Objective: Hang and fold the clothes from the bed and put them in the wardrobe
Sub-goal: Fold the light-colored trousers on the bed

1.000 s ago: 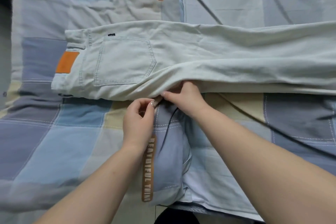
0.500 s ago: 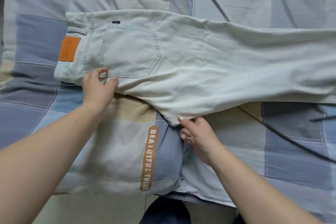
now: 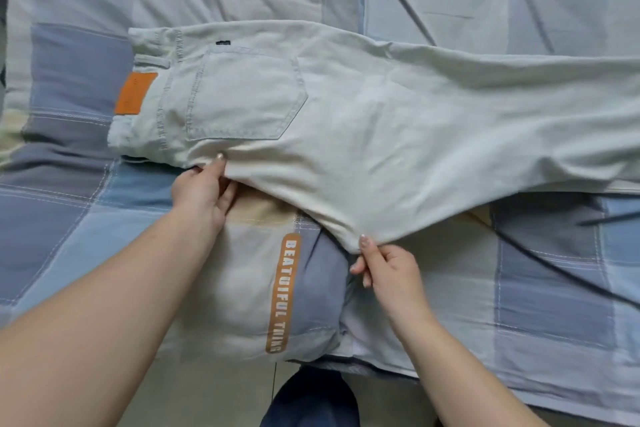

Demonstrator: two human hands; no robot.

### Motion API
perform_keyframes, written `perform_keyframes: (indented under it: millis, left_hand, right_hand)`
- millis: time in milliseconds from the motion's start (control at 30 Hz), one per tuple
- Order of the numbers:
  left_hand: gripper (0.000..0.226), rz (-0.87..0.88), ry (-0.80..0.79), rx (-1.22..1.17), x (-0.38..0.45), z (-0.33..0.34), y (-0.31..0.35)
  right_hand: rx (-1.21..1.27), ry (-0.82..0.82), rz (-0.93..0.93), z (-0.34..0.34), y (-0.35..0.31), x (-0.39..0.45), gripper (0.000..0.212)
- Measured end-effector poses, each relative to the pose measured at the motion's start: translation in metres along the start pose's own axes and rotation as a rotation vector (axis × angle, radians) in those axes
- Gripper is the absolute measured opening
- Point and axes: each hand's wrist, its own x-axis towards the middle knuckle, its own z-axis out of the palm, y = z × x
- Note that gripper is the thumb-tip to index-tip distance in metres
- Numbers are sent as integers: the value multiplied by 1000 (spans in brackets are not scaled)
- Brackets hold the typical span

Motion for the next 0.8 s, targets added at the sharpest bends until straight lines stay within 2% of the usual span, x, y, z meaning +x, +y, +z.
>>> perform_keyframes:
  millis: [167,233,300,367,467,567,667,733,767,800]
  left_hand:
    - [8,-11,16,151,6,-11,-3]
    - [6,-15,35,154,4,-14,2]
    - [34,12,96,120,5,-20,11]
    - [61,64,178,106,12,-30,23]
    - [61,216,220,221,30,-50,44]
    - [70,375,183,540,49,-67,65]
    - [78,447,72,714,74,-80,82]
    - [81,426,42,747,89,-88,87]
    - [73,412,6,750,96,-93,89]
    - [55,414,-48,770,99,-95,91]
  right_hand:
    - [-147,-79,61,-1,-1,6,43]
    - [-257,-219,141,-1,-20,4,46]
    - [-465,-422,199,-2,-41,1,47]
    - [-592,-494,149,5,-71,5,43]
    - [-589,-376,-64,34,-116,34,32]
    - [-669,-247,-320,81,-158,84,19]
    - [-917,-169,-513,128,-188,142,37]
    - [-1039,-158,-557,149,-199,174,50]
    - [-1087,-149,-554,159,-200,188,54]
    - [-1137,-128,-545,164,-200,199,53]
